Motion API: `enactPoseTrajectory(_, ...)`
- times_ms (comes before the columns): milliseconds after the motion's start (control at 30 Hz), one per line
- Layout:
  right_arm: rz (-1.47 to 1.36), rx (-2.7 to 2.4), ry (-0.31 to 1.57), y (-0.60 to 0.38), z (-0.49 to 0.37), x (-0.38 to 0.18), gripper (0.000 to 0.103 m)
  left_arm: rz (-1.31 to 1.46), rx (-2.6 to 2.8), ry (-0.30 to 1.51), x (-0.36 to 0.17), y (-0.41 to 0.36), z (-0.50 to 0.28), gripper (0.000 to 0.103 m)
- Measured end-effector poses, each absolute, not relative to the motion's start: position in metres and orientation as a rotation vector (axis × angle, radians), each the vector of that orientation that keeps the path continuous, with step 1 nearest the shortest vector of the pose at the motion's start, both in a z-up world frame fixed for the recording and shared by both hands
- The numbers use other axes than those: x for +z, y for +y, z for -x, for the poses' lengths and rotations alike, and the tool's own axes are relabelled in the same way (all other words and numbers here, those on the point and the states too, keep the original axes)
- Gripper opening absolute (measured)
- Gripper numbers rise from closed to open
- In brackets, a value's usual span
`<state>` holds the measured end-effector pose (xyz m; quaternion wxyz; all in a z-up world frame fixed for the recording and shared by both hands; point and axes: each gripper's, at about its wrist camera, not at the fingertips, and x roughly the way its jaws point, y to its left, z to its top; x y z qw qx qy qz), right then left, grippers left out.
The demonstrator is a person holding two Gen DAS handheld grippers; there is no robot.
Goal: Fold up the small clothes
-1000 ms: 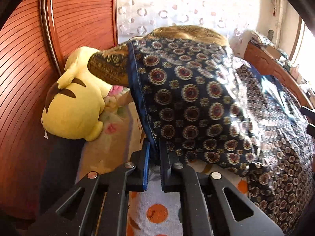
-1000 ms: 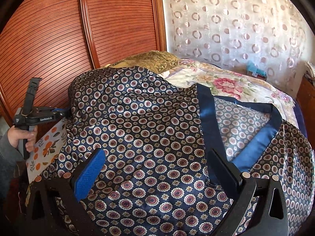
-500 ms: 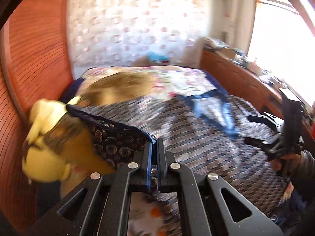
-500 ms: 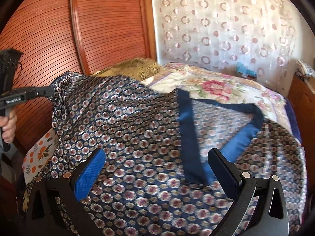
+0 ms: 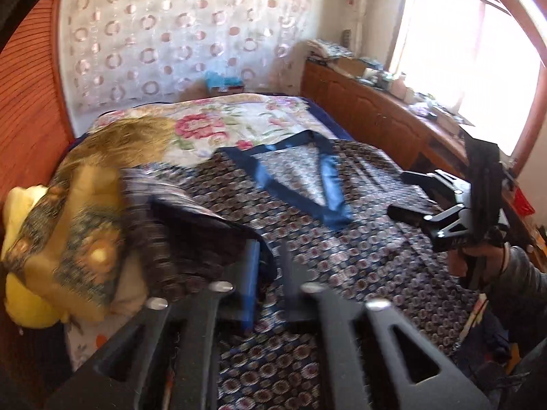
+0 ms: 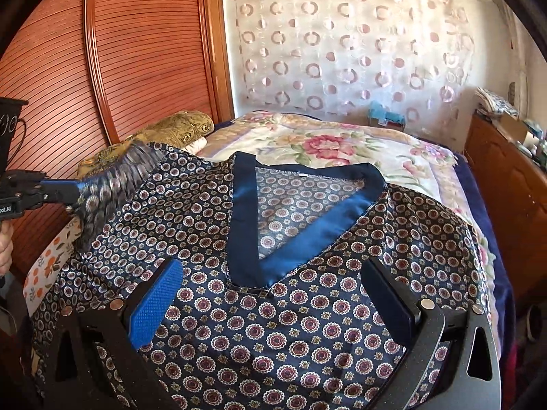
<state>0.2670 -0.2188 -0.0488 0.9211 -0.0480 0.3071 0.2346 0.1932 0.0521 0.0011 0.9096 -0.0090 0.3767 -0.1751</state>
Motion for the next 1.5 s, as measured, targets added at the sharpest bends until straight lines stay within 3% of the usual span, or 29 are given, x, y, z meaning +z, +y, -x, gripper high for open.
enactPoseTrajectory(33, 0.100, 0.486, 0.631, -0.217, -0.268, -0.048, 0.103, 0.018, -0.345, 0.769, 0.001, 0.055, -0.191, 0.049)
enactPoseTrajectory(67, 0.100, 0.494, 0.630, -0.212, -0.268, -0.047, 0.103, 0.017, -0.333, 0.757, 0.001, 0.059, -0.188, 0.054)
enactPoseTrajectory(133, 0.099, 0.508, 0.627, -0.208, -0.272, -0.043, 0.103, 0.020, -0.283, 0.755, -0.002, 0.072, -0.183, 0.079)
enactPoseTrajectory(333, 0.112, 0.579, 0.633, -0.184, -0.286, -0.043, 0.103, 0.046, -0.215, 0.819, -0.032, 0.104, -0.182, 0.080)
enactPoseTrajectory(700, 0.182, 0.723, 0.759, -0.110, -0.365, -0.060, 0.086, 0.066, -0.176, 0.914, -0.084, 0.128, -0.178, 0.080)
enactPoseTrajectory(1000, 0.253, 0.712, 0.817, -0.056, -0.430, -0.074, 0.059, 0.077, -0.147, 0.929, -0.102, 0.136, -0.175, 0.080)
enactPoseTrajectory(1100, 0.274, 0.708, 0.832, -0.052, -0.442, -0.078, 0.043, 0.064, -0.142, 0.915, -0.103, 0.135, -0.174, 0.080)
enactPoseTrajectory(1167, 0.288, 0.707, 0.830, -0.050, -0.446, -0.080, 0.017, 0.054, -0.131, 0.904, -0.104, 0.134, -0.172, 0.080)
enactPoseTrajectory(1233, 0.293, 0.726, 0.813, -0.052, -0.444, -0.078, 0.006, 0.023, -0.115, 0.896, -0.105, 0.128, -0.171, 0.081)
enactPoseTrajectory(1500, 0.263, 0.617, 0.766, -0.083, -0.444, -0.072, 0.004, -0.027, -0.115, 0.909, -0.108, 0.123, -0.174, 0.090)
